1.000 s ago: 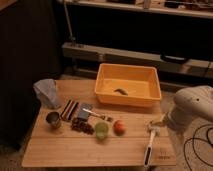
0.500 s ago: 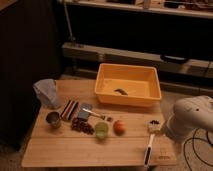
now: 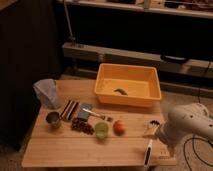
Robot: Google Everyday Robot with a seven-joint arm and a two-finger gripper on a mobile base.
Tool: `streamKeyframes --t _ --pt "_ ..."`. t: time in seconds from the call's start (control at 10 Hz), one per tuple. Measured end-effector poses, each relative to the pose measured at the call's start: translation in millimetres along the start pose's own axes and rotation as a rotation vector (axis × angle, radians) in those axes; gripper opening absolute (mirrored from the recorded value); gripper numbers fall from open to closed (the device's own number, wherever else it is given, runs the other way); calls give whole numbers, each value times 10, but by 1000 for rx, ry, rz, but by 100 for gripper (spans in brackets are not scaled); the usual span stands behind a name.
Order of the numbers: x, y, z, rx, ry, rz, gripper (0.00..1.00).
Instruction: Wipe tray with brush
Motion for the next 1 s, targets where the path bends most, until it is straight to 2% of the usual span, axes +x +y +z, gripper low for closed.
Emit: streamKeyframes --t 0.2,0.3,0.5,1.0 --pt "40 20 82 -30 15 -57 80" --pt "54 36 139 -67 28 -98 80" --pt "59 11 185 -98 38 -122 80" --pt "58 34 193 -105 39 -131 80"
